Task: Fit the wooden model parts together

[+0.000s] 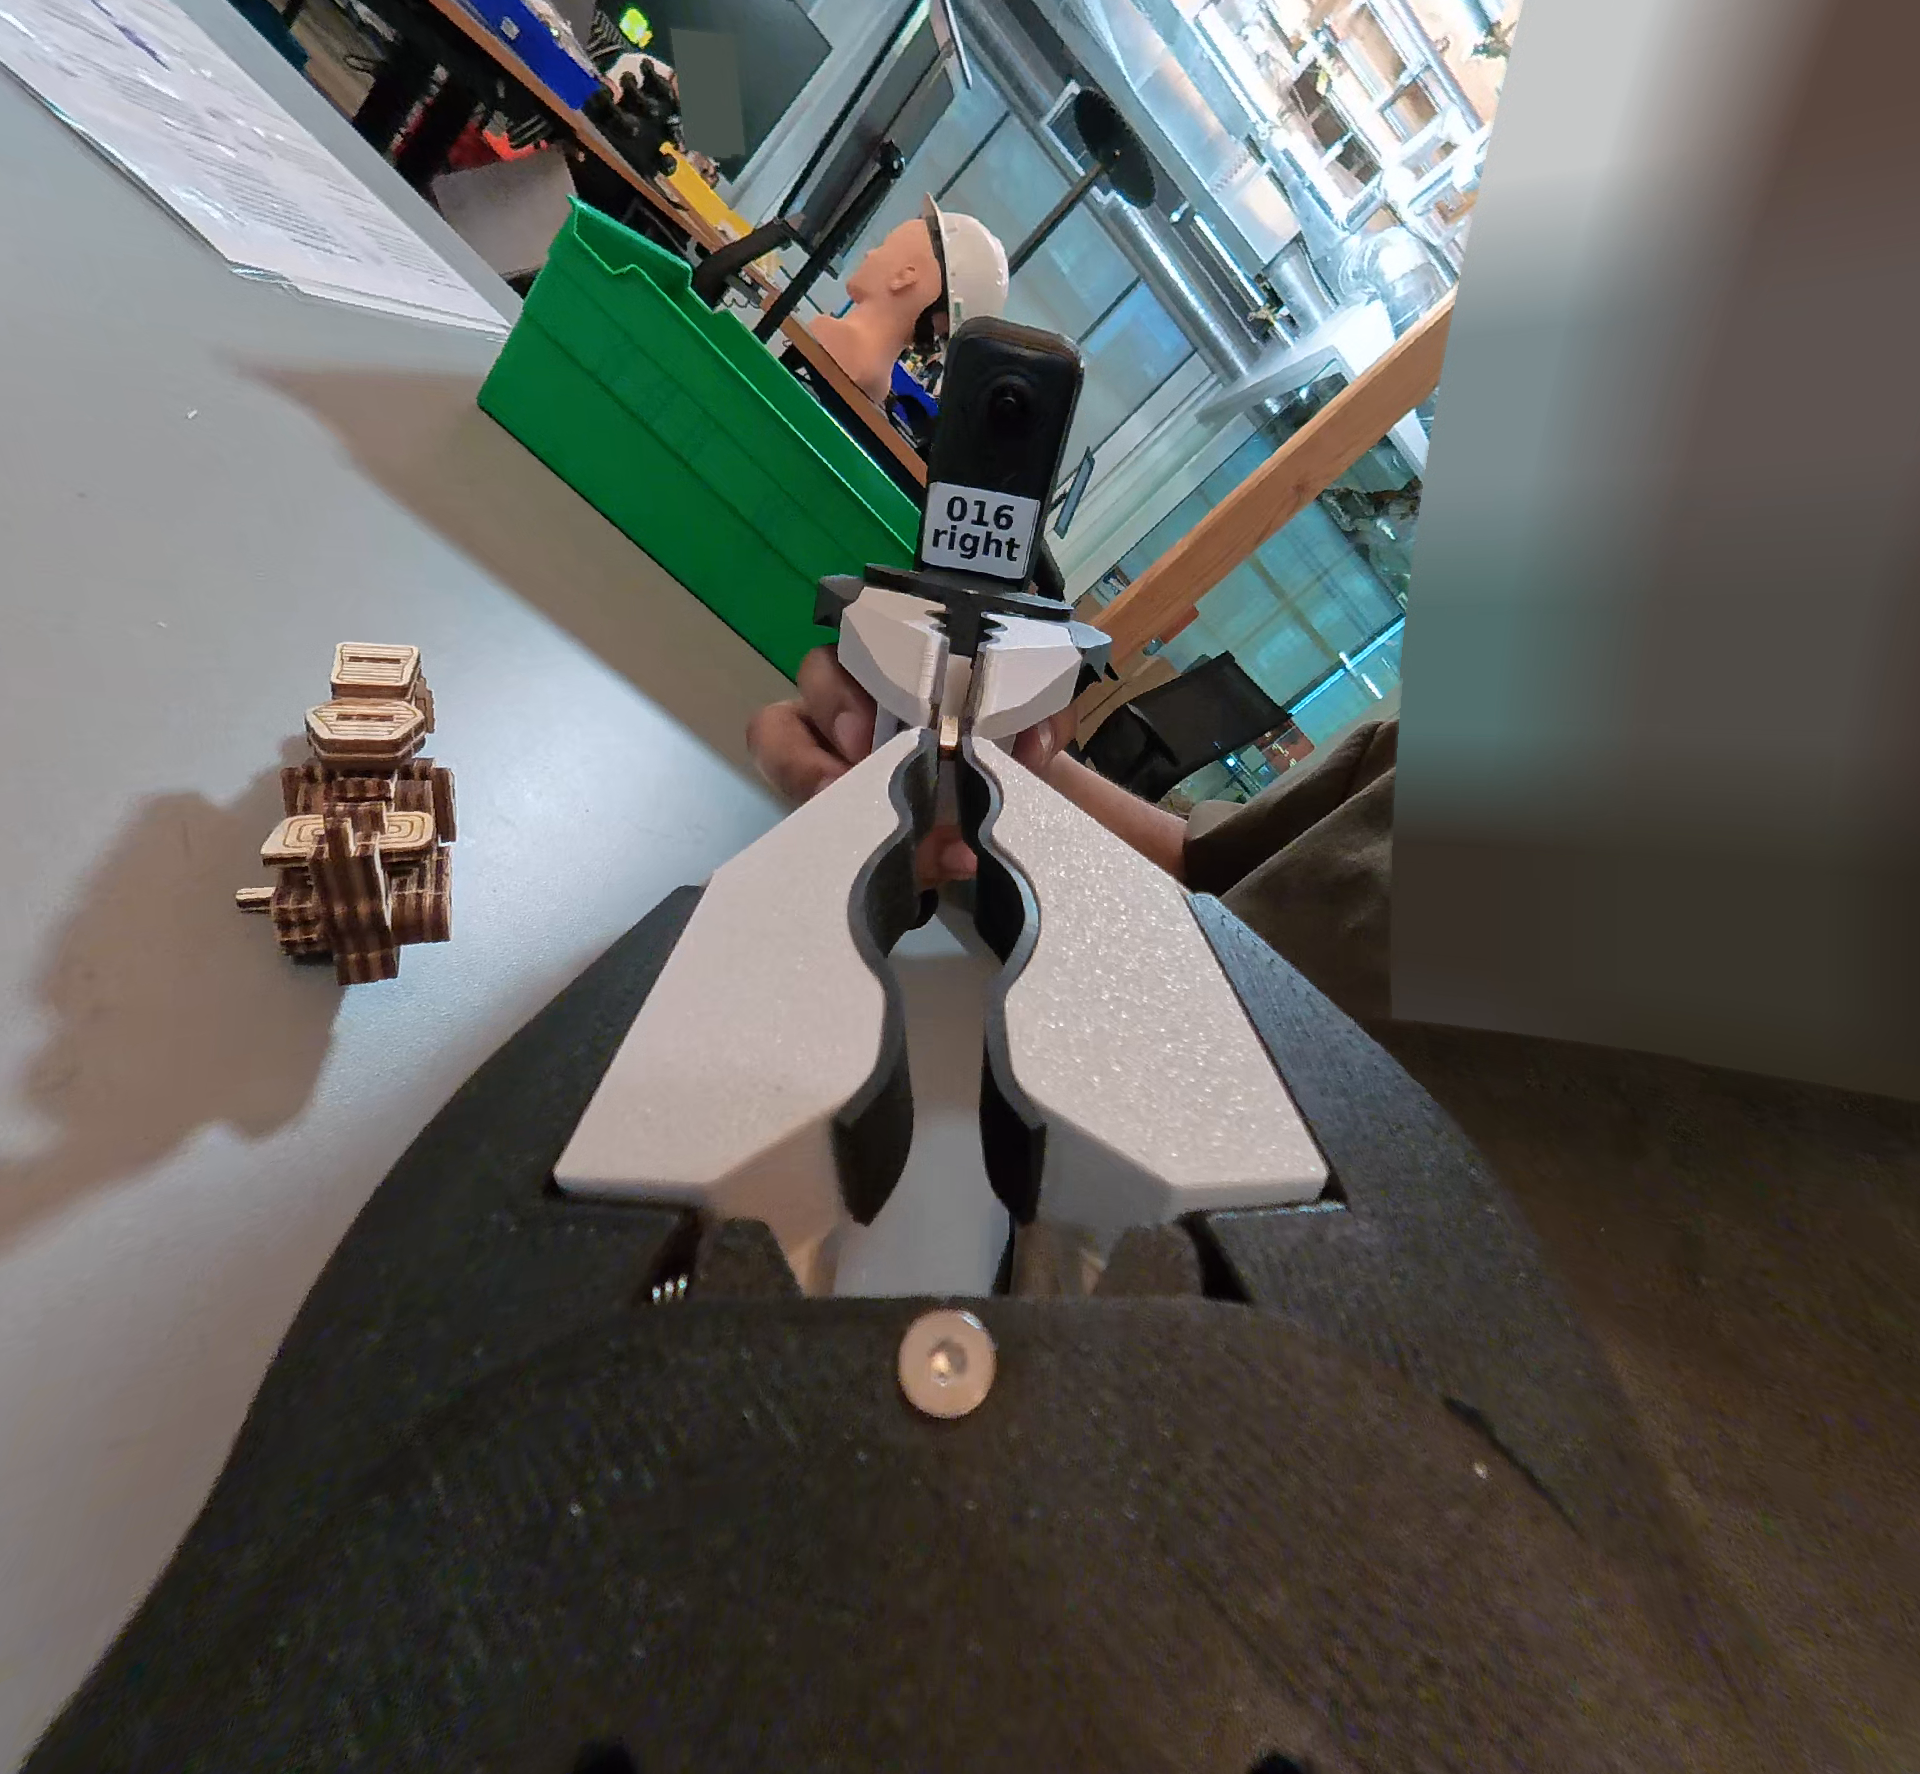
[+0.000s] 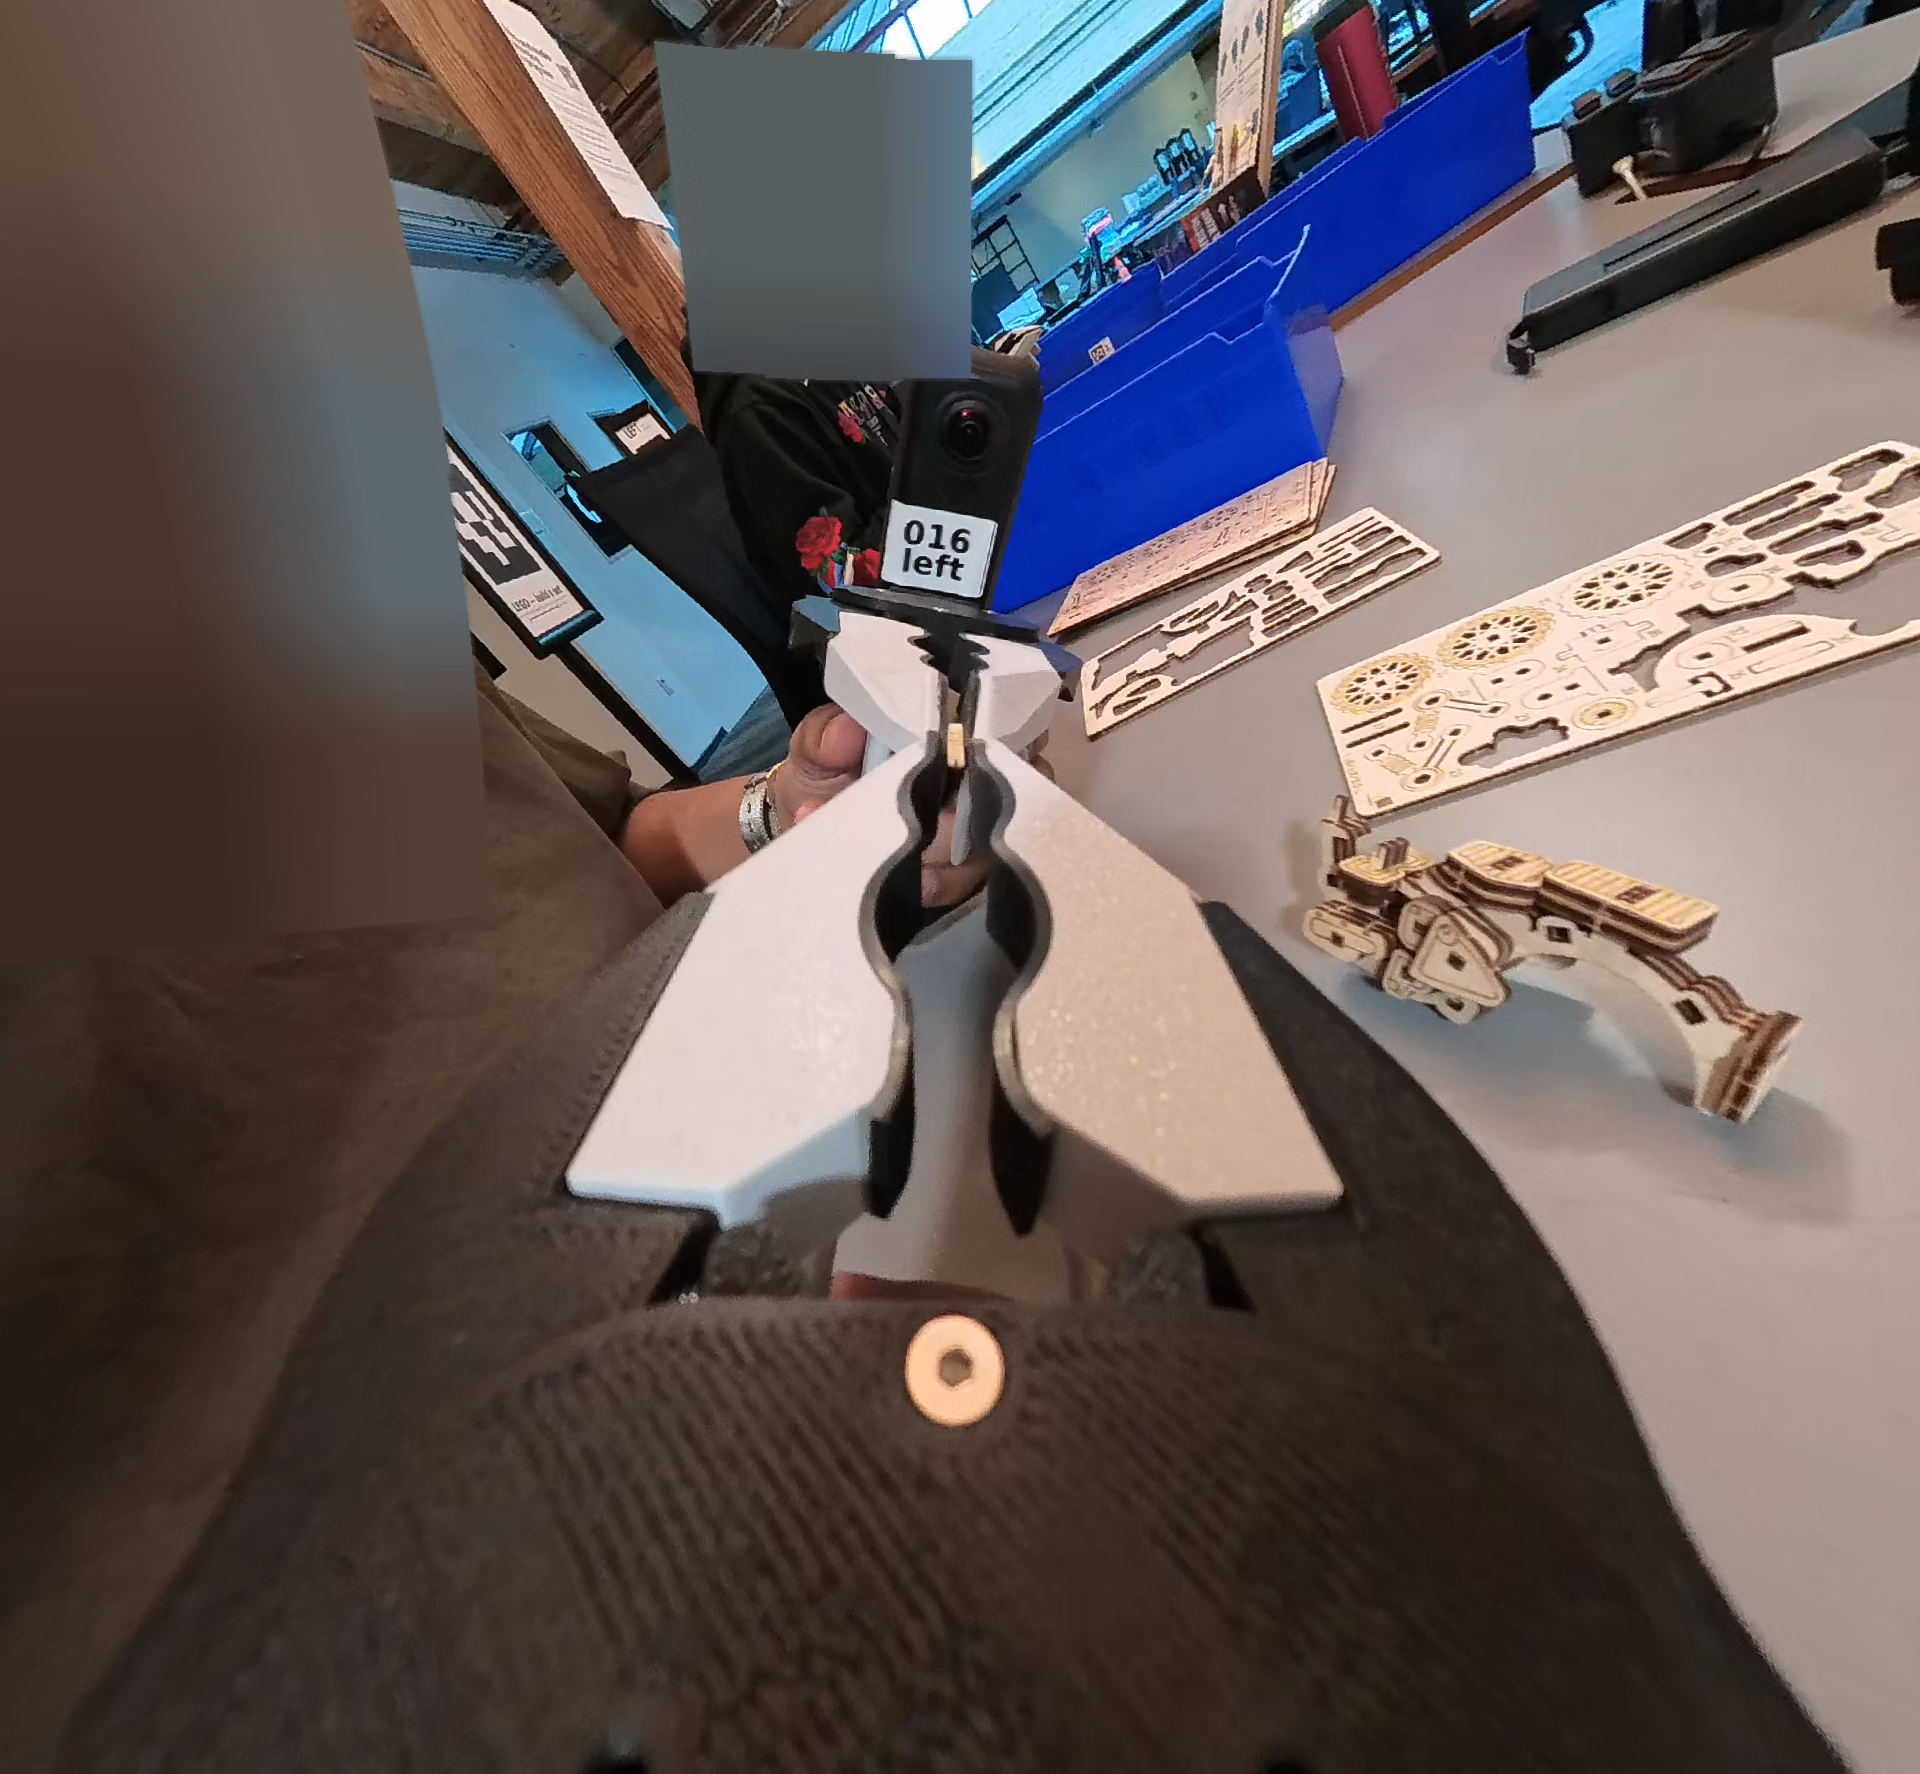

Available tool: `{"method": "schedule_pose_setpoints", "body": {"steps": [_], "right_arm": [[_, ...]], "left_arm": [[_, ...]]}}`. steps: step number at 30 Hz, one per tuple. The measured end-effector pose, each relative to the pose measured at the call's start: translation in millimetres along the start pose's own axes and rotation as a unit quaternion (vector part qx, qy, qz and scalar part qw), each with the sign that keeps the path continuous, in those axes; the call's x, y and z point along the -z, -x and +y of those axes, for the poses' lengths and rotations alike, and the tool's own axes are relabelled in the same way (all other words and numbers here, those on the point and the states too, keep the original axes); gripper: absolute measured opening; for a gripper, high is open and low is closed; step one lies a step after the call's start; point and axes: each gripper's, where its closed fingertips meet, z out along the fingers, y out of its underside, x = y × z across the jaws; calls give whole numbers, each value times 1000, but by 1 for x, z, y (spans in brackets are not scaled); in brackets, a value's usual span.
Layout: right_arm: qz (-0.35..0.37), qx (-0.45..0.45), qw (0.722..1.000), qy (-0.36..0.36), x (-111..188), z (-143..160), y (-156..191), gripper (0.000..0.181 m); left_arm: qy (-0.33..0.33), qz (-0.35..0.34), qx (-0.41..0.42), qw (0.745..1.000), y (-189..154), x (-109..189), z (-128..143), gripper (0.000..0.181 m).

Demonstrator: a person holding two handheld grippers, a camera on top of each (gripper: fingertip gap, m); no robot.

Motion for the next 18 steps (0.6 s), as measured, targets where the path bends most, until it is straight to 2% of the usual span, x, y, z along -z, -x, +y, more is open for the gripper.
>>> {"method": "schedule_pose_setpoints", "body": {"steps": [18], "right_arm": [[2, 25, 999, 21, -3, 2, 0, 1]], "left_arm": [[-2, 2, 6, 1000, 0, 0, 0, 0]]}}
